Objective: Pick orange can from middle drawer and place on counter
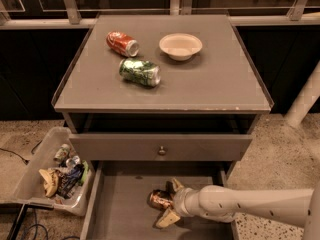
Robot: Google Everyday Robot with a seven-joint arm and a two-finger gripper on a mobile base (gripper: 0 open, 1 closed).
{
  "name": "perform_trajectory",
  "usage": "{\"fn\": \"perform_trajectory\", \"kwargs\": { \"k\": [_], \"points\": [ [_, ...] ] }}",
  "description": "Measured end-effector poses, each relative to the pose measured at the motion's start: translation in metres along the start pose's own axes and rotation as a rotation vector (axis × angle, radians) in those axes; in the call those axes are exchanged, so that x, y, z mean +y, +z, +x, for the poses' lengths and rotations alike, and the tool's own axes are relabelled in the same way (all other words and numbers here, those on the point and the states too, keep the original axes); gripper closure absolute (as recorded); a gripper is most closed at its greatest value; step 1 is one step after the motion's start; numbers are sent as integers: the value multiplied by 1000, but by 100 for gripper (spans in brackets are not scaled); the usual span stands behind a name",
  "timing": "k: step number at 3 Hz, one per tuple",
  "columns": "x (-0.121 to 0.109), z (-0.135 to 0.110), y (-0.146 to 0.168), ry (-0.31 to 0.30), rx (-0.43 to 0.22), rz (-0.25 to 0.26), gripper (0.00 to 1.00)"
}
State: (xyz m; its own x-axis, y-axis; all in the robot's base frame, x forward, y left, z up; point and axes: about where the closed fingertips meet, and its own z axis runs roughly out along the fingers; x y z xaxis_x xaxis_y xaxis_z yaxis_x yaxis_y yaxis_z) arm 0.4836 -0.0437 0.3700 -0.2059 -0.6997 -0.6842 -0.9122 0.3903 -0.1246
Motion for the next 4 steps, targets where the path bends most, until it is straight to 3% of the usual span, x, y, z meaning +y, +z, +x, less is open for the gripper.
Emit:
{"fn": "perform_trajectory", "kwargs": {
  "k": [1, 4],
  "points": [
    [-1, 0, 1, 1, 0, 4, 18],
    [1, -2, -2, -8, 0, -9, 88]
  ]
}}
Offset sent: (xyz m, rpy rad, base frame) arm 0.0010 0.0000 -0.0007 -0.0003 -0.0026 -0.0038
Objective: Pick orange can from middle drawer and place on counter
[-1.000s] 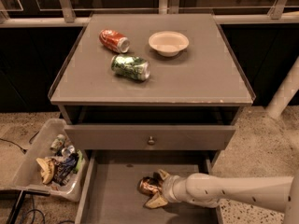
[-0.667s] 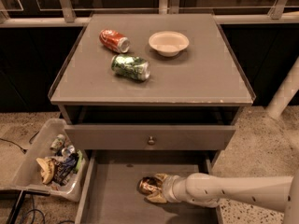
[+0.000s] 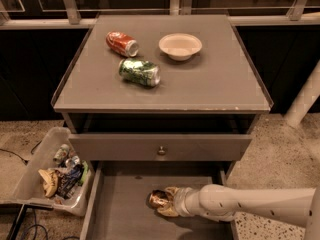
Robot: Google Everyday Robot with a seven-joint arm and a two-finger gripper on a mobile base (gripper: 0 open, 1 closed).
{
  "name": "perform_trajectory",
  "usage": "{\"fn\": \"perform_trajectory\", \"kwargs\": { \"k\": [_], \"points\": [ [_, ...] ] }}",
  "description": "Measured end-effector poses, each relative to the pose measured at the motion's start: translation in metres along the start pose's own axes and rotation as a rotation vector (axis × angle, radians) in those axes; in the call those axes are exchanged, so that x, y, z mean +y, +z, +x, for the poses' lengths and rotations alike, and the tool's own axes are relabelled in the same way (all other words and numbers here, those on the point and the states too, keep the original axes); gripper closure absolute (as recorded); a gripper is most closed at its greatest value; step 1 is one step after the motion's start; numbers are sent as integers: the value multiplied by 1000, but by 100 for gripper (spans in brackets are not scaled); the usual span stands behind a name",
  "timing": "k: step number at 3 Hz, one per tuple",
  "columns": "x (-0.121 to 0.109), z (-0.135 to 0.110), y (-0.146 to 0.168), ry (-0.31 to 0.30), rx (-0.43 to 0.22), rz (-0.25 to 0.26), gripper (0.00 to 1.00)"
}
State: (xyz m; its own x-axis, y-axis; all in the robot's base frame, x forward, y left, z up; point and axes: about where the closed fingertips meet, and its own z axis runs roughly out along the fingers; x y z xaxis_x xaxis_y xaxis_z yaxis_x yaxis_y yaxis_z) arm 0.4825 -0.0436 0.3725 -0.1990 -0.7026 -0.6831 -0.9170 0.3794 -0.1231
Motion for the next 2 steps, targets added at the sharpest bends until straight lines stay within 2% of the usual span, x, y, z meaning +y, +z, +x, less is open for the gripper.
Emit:
{"fn": "perform_trajectory", "kwargs": {
  "k": [1, 2],
  "points": [
    [4, -13, -33, -33, -9, -21, 100],
    [6, -39, -86, -96, -37, -19, 100]
  ]
}}
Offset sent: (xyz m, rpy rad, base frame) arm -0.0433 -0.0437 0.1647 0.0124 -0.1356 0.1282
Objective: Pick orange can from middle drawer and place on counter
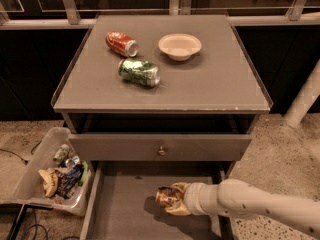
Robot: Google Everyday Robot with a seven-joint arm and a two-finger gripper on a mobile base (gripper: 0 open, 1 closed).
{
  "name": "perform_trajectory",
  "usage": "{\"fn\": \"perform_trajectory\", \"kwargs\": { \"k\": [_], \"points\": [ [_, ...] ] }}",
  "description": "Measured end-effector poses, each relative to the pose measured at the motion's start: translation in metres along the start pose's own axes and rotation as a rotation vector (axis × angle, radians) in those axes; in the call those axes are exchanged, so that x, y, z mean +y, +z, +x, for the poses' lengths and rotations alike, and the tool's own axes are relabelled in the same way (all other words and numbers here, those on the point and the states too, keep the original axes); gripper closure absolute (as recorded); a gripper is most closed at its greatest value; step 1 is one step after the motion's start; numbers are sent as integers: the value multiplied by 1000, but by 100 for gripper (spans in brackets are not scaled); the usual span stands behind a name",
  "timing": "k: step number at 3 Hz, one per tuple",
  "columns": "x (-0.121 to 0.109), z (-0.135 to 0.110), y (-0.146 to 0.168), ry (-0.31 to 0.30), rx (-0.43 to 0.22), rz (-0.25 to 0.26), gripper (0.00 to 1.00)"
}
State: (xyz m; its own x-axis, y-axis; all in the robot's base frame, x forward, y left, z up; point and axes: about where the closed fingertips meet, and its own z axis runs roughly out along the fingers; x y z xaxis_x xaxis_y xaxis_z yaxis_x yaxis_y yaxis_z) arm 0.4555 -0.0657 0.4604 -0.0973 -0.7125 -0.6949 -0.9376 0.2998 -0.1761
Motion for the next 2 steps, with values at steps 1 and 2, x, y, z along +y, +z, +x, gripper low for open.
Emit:
{"fn": "perform_trajectory", "kwargs": {
  "k": [1, 2],
  "points": [
    [-8, -31, -53, -44, -3, 13, 100],
    [-23, -63, -102, -90, 32, 45, 100]
  ]
}}
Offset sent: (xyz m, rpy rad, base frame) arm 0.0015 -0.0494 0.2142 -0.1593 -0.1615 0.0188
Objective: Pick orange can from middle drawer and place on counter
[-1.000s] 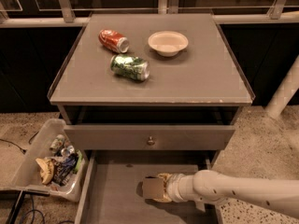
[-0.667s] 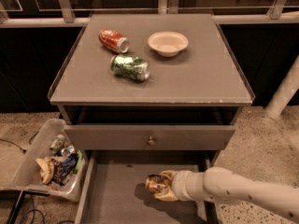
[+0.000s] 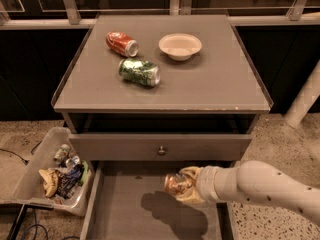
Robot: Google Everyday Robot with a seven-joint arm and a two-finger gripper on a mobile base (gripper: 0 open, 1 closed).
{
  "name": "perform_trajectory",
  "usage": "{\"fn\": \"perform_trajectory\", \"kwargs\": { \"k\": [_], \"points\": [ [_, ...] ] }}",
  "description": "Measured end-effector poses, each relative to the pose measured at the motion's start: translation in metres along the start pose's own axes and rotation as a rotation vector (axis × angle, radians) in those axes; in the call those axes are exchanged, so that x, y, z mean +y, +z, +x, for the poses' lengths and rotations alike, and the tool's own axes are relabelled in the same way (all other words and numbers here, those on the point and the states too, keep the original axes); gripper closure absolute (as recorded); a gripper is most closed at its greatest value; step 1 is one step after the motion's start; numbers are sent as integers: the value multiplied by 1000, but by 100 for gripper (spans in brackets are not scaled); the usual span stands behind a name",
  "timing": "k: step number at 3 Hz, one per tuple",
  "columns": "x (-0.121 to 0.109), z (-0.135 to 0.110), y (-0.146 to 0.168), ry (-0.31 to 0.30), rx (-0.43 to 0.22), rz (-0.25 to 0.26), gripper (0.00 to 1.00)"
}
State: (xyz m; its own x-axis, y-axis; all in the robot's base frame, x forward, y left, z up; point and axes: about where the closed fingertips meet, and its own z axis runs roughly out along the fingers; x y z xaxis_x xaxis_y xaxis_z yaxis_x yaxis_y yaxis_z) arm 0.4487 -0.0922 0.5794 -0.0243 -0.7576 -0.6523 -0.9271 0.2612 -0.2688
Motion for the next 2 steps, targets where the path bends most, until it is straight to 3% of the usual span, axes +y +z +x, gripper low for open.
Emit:
{"fn": "perform_trajectory", "kwargs": {
  "k": [1, 2],
  "points": [
    [-20, -44, -51, -65, 54, 49, 100],
    [-27, -58, -68, -105, 77, 77, 100]
  ]
}}
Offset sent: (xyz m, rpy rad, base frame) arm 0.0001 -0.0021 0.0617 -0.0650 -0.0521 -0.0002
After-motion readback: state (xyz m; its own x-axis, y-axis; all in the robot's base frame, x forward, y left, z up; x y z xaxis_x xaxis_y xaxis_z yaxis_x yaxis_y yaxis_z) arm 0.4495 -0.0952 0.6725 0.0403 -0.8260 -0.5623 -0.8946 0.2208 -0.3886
